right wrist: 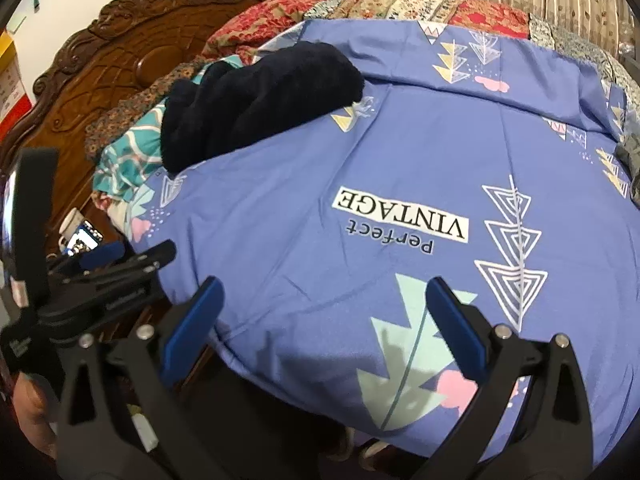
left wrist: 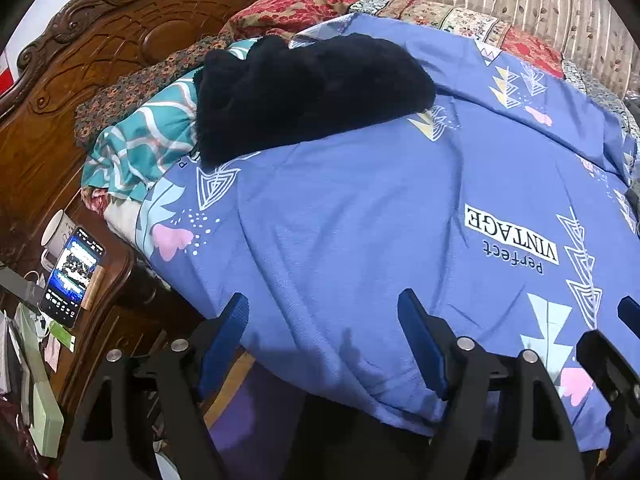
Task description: Fold large clothes
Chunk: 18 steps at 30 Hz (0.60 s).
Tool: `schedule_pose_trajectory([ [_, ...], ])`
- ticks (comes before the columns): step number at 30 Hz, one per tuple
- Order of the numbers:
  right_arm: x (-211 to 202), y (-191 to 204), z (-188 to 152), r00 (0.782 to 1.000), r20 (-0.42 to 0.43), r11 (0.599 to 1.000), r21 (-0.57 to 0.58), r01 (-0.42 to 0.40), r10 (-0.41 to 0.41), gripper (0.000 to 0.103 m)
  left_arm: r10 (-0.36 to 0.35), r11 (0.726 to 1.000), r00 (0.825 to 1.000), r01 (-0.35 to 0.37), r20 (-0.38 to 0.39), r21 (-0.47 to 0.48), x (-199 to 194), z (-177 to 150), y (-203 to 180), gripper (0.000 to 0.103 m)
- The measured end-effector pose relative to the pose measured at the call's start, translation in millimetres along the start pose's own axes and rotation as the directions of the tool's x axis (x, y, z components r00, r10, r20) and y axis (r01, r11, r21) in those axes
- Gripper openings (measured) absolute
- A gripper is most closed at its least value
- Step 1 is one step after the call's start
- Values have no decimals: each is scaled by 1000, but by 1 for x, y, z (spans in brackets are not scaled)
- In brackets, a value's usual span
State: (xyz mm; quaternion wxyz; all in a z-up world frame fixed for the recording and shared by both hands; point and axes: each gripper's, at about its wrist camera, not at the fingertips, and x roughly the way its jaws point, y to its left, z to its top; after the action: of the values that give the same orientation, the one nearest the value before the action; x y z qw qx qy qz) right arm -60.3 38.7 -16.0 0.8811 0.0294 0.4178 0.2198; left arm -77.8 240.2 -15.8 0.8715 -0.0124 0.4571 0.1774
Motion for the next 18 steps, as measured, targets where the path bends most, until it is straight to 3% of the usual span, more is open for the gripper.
schedule_pose_trajectory([
  [10, -16, -4, -4, 998, 53, 1000, -11, 26, -26, 97, -7, 1000, 995, 7, 104, 2, -26, 3, -5, 105],
  [18, -24, -16, -8, 997, 66, 999, 23, 36, -37, 97, 1, 1000, 994, -4, 109, 26, -34, -1, -20, 106],
])
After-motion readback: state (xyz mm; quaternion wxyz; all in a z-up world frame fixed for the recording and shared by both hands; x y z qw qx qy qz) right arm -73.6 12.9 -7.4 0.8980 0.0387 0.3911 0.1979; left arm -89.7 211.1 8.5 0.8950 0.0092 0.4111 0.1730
